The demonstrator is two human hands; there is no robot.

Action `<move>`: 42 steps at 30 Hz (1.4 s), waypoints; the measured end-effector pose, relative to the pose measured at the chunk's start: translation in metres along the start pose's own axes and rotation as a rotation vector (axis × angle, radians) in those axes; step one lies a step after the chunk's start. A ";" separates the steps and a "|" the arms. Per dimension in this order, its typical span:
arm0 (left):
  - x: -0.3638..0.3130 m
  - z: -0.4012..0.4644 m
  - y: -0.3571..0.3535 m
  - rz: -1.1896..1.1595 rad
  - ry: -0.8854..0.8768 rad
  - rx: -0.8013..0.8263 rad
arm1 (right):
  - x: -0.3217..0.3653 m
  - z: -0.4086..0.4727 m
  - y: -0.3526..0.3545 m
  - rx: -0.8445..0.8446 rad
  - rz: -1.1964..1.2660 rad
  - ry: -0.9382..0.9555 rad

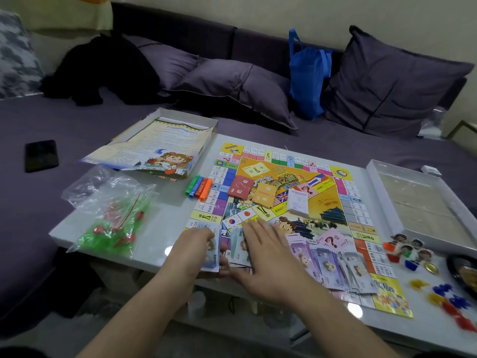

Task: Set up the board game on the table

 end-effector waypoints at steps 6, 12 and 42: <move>0.004 0.009 0.001 -0.061 0.056 -0.020 | 0.012 -0.008 -0.002 0.027 -0.039 0.073; 0.010 0.016 0.003 -0.162 0.039 0.015 | 0.030 -0.025 -0.017 -0.030 -0.151 0.169; 0.017 -0.028 -0.038 -0.429 0.051 0.319 | 0.017 -0.038 0.026 -0.354 0.332 0.141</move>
Point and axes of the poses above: each hand's wrist, its own z-axis towards the middle knuckle, its own y-axis out of the back of the hand, x = y × z, the point moved 2 cm from there along z, towards the middle knuckle, and after that the axes turned 2 degrees about y, right-handed, at the moved point
